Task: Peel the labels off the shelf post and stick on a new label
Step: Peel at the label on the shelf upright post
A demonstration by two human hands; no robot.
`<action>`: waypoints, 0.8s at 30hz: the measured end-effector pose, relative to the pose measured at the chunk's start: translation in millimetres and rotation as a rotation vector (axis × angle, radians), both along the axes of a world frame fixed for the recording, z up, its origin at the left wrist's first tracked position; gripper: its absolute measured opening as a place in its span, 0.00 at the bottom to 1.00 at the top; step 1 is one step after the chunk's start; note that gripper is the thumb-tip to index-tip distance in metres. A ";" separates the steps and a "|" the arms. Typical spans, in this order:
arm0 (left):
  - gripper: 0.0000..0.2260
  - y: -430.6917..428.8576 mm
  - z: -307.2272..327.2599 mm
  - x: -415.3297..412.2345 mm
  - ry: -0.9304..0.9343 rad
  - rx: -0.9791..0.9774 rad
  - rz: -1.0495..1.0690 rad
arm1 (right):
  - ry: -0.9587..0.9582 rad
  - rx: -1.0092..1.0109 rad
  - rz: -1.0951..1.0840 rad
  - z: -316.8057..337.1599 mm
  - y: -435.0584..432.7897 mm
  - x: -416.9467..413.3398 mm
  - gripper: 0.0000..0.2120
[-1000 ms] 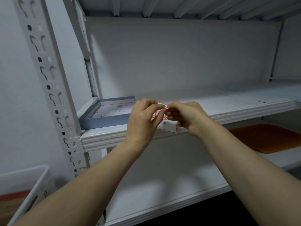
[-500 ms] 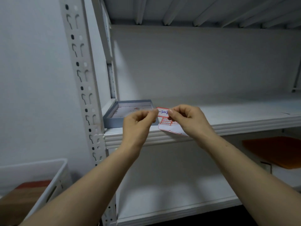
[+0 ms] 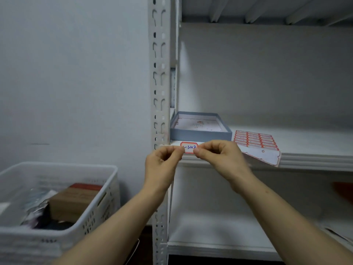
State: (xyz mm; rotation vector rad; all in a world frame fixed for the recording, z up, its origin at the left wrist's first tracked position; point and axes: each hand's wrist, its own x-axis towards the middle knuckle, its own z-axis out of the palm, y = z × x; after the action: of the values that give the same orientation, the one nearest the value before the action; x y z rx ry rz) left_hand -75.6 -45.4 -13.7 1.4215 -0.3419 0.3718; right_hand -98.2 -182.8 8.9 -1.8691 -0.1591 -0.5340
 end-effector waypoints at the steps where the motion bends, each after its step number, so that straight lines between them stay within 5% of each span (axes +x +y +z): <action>1: 0.08 3.6 -2.6 1.5 0.015 -0.005 0.007 | 0.008 0.010 0.002 -2.2 4.4 2.9 0.02; 9: 0.07 35.2 -17.7 16.2 0.115 -0.046 0.084 | 0.064 -0.025 0.003 -19.3 39.8 32.0 0.10; 24: 0.11 40.2 -5.3 50.0 0.120 -0.181 0.252 | -0.058 -0.116 -0.126 -10.1 58.3 64.6 0.06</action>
State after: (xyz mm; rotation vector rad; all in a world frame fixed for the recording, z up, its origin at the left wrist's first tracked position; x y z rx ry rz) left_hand -25.6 -5.2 -19.0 1.3045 -0.0290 0.5071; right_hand -33.6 -124.5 -1.2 -1.9870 -0.1134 -0.6789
